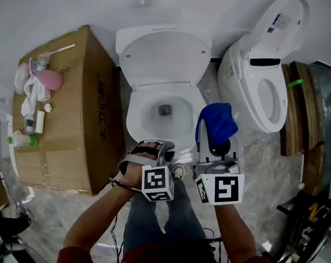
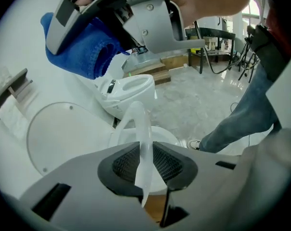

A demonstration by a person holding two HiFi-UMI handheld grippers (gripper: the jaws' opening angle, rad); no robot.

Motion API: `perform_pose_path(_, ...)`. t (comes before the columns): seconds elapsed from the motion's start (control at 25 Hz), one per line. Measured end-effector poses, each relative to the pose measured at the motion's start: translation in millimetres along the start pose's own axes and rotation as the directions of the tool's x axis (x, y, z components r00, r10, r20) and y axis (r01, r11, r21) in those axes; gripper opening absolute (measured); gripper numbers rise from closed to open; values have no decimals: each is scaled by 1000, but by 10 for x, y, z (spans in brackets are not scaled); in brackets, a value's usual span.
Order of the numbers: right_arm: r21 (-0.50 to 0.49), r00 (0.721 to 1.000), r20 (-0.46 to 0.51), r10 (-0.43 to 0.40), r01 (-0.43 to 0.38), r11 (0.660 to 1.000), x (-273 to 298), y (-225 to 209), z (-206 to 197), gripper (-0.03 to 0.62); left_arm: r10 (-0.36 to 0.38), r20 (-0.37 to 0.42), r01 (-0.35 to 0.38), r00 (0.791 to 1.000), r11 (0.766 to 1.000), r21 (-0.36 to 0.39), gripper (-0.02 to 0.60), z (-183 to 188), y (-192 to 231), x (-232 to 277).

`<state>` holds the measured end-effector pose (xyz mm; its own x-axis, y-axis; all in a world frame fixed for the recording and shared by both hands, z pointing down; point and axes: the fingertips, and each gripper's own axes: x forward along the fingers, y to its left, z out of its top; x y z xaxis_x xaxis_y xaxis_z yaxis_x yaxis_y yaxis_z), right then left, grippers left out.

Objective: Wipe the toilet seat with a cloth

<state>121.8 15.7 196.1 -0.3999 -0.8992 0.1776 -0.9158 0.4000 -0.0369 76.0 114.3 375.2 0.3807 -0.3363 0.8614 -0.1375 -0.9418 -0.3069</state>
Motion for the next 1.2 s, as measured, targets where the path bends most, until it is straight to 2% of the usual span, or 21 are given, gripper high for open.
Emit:
perform_pose_path(0.12,13,1000,-26,2,-2,1000,-23,27,-218,61,-44,-3,44,999,999,-14,104,-82,-248,170)
perform_pose_path(0.32,23,998,-65,9,-8,1000,-17,99,-615,61,-76,-10,76,997,997,-20,120,-242,-571,439)
perform_pose_path(0.6,29,992,-127,-4,8,1000,-4,106,-1270,61,-133,-21,133,991,991,4,143,-486,-1076,937)
perform_pose_path(0.72,45,989,-145,-1,7,999,23,107,-1530,61,-171,-33,170,985,985,-15,143,-587,-1225,1140)
perform_pose_path(1.0,32,996,-67,51,-49,998,138,210,-1806,61,-264,-78,264,961,964,-7,146,-792,-1484,1531)
perform_pose_path(1.2,15,998,-33,54,-53,998,214,164,-1914,61,-329,-101,329,939,944,-19,146,-887,-1629,1768)
